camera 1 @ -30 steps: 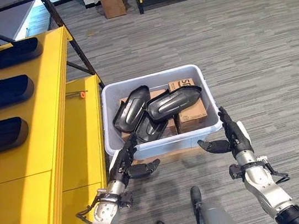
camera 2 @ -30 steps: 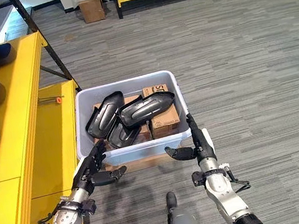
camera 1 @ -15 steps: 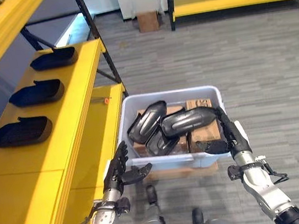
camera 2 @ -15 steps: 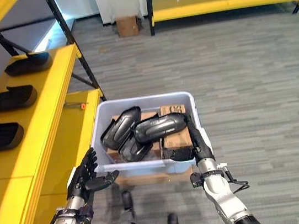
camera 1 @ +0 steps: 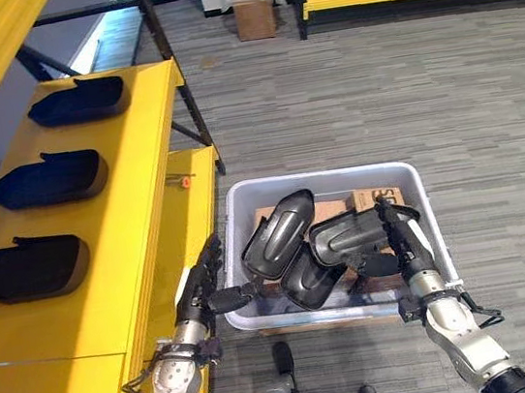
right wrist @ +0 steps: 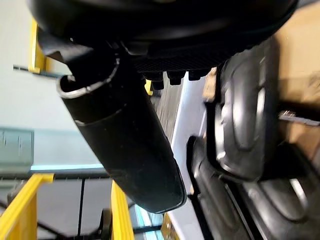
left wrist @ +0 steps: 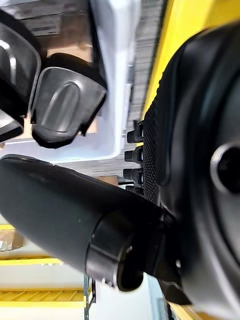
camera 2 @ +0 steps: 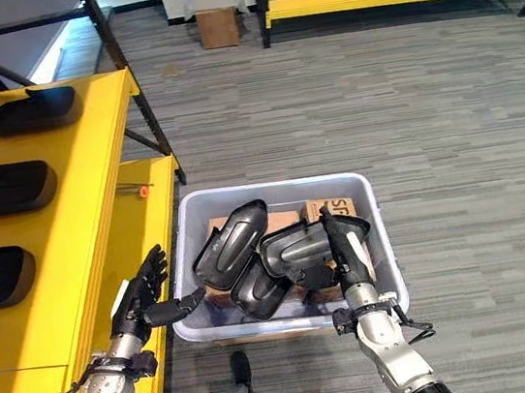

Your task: Move parts from the plastic box to the shelf.

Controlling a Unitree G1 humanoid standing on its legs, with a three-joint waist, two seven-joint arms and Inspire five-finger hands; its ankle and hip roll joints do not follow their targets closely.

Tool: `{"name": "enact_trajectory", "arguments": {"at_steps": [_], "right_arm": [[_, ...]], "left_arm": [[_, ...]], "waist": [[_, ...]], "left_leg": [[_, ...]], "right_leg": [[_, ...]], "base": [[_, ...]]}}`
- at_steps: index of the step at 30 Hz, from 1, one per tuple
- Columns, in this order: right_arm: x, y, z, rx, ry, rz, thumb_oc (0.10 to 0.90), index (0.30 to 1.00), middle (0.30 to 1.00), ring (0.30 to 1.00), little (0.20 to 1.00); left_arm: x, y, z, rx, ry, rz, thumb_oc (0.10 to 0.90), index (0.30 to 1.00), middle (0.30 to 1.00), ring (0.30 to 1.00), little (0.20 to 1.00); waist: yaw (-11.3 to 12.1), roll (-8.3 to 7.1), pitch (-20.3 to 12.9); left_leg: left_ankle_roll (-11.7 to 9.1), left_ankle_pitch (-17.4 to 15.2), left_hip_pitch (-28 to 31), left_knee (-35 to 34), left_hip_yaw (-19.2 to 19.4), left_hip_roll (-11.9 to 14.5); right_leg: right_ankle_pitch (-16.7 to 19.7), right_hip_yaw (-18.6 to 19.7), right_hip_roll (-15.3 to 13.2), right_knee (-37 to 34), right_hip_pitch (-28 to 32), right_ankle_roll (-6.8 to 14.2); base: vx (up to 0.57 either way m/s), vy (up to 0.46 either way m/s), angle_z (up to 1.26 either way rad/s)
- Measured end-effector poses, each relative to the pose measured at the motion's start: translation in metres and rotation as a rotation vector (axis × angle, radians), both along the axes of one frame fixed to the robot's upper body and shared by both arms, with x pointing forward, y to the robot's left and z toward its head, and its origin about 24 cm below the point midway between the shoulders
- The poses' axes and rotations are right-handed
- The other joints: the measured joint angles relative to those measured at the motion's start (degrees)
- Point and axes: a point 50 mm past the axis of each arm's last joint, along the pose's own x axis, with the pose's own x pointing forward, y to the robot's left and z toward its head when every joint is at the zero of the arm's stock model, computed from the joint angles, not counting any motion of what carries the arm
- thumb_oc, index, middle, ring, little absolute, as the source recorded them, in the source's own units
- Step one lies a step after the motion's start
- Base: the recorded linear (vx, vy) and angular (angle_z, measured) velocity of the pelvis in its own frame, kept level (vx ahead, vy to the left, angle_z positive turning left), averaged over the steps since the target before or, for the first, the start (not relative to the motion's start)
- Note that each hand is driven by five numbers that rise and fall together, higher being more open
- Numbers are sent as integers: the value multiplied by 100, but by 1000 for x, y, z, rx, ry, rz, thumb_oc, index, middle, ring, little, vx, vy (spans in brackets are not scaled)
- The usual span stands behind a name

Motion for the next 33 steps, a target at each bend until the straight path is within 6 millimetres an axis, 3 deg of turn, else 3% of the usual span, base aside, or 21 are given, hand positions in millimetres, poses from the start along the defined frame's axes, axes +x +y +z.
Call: {"name": "enact_trajectory", "arguments": {"at_steps": [7,16,17,18,20,21,22,23,24,25,26,27,28,31,33], "right_arm": [[1,-4,2,1,-10,-30,900,1000,1000,1000,1000],[2,-3,1,14,3,-62,900,1000,1000,1000,1000],[3,-3,0,25,8,-76,900,1000,1000,1000,1000],[4,-2,-2,33,20,-82,900,1000,1000,1000,1000],[5,-1,-3,53,35,-84,900,1000,1000,1000,1000],[4,1,-3,60,38,-78,900,1000,1000,1000,1000],[3,2,-5,66,45,-78,900,1000,1000,1000,1000],[1,1,-6,70,51,-78,900,1000,1000,1000,1000],[1,2,-7,80,60,-62,900,1000,1000,1000,1000],[1,2,-7,81,61,-60,900,1000,1000,1000,1000],[1,2,-8,83,62,-52,900,1000,1000,1000,1000],[4,7,-7,91,61,-28,900,1000,1000,1000,1000],[2,9,-10,98,72,-20,900,1000,1000,1000,1000],[-2,10,-16,97,103,-9,900,1000,1000,1000,1000],[-1,13,-15,101,99,0,900,1000,1000,1000,1000]], "left_arm": [[-9,-1,-9,-4,55,-32,900,1000,1000,1000,1000],[-6,-2,-6,-4,45,-39,900,1000,1000,1000,1000],[-4,-2,-6,-2,51,-47,900,1000,1000,1000,1000],[-4,-2,-6,-3,57,-53,900,1000,1000,1000,1000],[-5,-3,-8,-5,72,-59,900,1000,1000,1000,1000],[-6,-2,-10,-4,85,-55,900,1000,1000,1000,1000],[-8,-1,-11,-2,92,-54,900,1000,1000,1000,1000],[-8,-1,-11,-1,94,-53,900,1000,1000,1000,1000],[-6,3,-7,16,81,-45,900,1000,1000,1000,1000],[-4,5,-5,24,75,-45,900,1000,1000,1000,1000],[-1,7,-2,33,64,-33,900,1000,1000,1000,1000],[2,13,1,40,52,17,900,1000,1000,1000,1000],[5,15,5,38,34,37,900,1000,1000,1000,1000],[6,14,10,31,9,48,900,1000,1000,1000,1000],[5,15,12,17,2,56,900,1000,1000,1000,1000]], "waist": [[25,-169,-2],[194,-271,-9],[226,-309,-3],[268,-312,-3],[281,-322,-5],[229,-342,-8],[206,-358,-14],[170,-381,-31],[96,-429,-44],[98,-448,-50],[66,-457,-31],[5,-457,-35],[-116,-475,-40],[-88,-596,-52],[-21,-790,-57]], "left_leg": [[-75,-211,16,173,93,20],[87,-534,-256,736,231,-34],[169,-717,-334,905,240,-73],[169,-745,-327,926,262,-30],[193,-852,-288,941,380,36],[250,-884,-180,849,512,105],[281,-880,-101,785,572,109],[257,-907,-68,760,596,103],[306,-942,-60,758,706,112],[317,-946,-86,766,722,113],[243,-1016,-121,771,706,138],[243,-994,-220,798,702,177],[234,-908,-248,698,619,163],[156,-735,-105,446,515,30],[45,-670,-75,409,498,-143]], "right_leg": [[-3,128,-31,17,-9,-14],[23,187,-168,-7,-50,27],[64,167,-186,42,-65,80],[66,139,-188,163,-134,80],[83,1,-240,1052,-601,67],[159,26,-353,1978,-1089,-19],[73,-20,-440,2230,-1267,-48],[25,-54,-505,2192,-1326,-87],[65,-167,-685,1379,-1369,-107],[135,-165,-721,1209,-1391,-123],[222,-176,-825,1000,-1564,97],[565,1,-806,448,-1668,376],[820,236,-814,54,-1657,425],[1278,51,-799,-587,-1283,276],[1640,10,-749,-740,-1046,197]], "base": [[113,72,-10],[79,99,-6],[38,160,-11],[51,154,-30],[35,29,-47],[1,-104,-45],[-11,-119,-39],[-54,-277,-33],[-50,-269,-24],[-48,-285,-29],[19,-183,-20],[27,-230,2],[51,-263,23],[37,-123,32],[36,-47,22]]}}
